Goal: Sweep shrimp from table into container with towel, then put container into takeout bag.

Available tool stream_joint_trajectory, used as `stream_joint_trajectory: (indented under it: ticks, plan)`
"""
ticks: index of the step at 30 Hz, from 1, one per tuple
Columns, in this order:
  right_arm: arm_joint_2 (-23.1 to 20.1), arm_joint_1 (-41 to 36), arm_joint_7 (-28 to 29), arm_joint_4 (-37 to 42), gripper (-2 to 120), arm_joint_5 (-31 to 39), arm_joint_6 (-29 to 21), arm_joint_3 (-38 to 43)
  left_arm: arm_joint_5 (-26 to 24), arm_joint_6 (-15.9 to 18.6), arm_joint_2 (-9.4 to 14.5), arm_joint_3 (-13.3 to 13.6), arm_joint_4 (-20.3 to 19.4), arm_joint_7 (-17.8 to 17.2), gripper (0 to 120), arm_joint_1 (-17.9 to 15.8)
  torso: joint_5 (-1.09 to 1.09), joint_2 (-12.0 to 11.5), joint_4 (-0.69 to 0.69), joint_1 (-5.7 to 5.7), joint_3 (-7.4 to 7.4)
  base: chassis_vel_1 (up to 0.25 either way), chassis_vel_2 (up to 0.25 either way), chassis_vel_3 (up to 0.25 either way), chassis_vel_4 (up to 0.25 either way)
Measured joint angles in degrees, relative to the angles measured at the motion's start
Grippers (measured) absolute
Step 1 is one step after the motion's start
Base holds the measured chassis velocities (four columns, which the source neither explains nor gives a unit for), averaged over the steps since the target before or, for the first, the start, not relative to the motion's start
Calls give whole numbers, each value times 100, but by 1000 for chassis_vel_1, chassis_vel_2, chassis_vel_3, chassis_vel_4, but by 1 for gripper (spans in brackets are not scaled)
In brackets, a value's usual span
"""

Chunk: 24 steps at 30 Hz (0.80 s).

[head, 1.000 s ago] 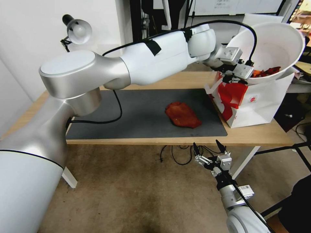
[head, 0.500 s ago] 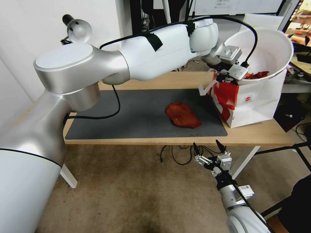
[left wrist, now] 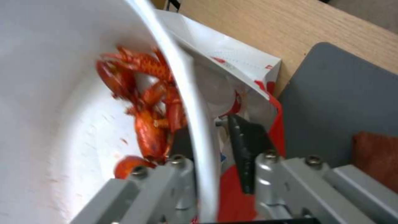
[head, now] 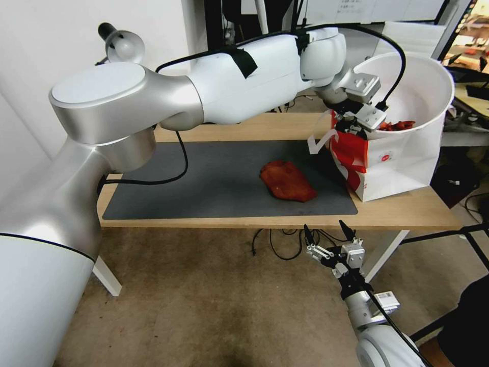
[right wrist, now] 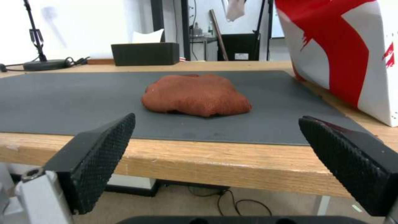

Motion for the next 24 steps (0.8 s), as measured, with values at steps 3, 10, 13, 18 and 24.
stream_joint_trajectory:
  ticks: [3,10,13,18,24]
  plan:
    - [0,0,0,0,100,0,0,0,-5,24,0,4,-10,-14,32,-4,0,0,1,0,0,0,0,0,0]
    - [0,0,0,0,100,0,0,0,-88,37,0,-6,1,-48,55,-84,0,0,1,0,0,0,0,0,0]
    - [0,0,0,0,100,0,0,0,-128,41,0,-46,-1,-57,65,-99,0,0,1,1,0,0,0,0,0]
    - [0,0,0,0,100,0,0,0,-201,47,0,-194,0,-61,84,-104,0,0,1,0,0,0,0,0,0]
    - [0,0,0,0,100,0,0,0,-573,92,0,-398,-64,-447,100,-134,0,0,1,0,0,0,0,0,0]
